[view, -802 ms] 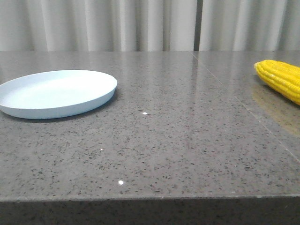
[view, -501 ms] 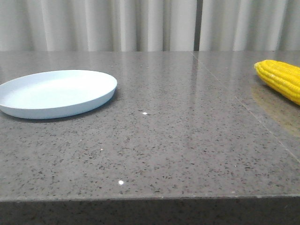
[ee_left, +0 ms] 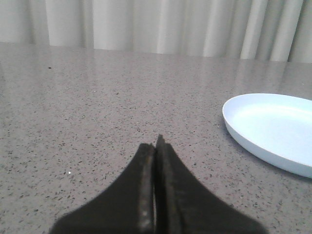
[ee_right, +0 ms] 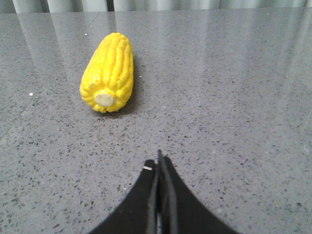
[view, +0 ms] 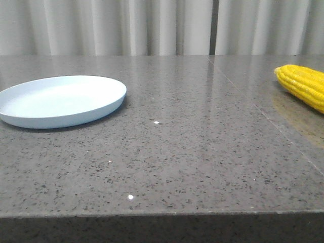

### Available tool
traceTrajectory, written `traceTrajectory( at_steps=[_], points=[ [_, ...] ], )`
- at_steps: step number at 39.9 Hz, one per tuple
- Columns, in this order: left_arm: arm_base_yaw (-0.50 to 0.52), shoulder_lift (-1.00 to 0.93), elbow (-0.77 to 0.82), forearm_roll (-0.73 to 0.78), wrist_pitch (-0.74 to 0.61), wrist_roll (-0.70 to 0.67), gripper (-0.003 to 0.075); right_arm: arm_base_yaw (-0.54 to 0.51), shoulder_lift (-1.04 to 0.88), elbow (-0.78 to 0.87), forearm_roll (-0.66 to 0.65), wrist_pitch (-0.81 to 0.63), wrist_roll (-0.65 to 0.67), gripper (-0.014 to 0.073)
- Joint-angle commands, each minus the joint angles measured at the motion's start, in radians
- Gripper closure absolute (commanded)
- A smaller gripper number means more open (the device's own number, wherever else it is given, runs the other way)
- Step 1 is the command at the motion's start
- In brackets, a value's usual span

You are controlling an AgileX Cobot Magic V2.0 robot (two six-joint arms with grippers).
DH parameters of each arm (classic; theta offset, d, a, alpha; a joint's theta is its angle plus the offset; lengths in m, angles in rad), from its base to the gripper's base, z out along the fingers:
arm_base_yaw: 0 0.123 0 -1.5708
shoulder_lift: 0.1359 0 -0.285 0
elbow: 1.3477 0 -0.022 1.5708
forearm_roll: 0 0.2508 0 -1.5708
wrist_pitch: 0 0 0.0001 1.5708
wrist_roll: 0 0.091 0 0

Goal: Place corn on plate with both arms

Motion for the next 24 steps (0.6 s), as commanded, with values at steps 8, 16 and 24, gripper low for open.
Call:
traceTrajectory(
  at_steps=[8, 16, 24],
  points=[
    [0.001, -0.021, 0.005, -0.008, -0.081, 0.002, 0.0741, -0.005, -0.016, -0.005, 0.004, -0.075, -0.006, 0.0656],
    [0.001, -0.021, 0.005, -0.008, -0.087, 0.002, 0.0741, -0.005, -0.016, -0.005, 0.004, -0.088, -0.006, 0.0656],
    [0.001, -0.021, 0.005, -0.008, -0.130, 0.002, 0.0741, -0.005, -0.016, -0.005, 0.004, -0.115, -0.006, 0.0656]
  ],
)
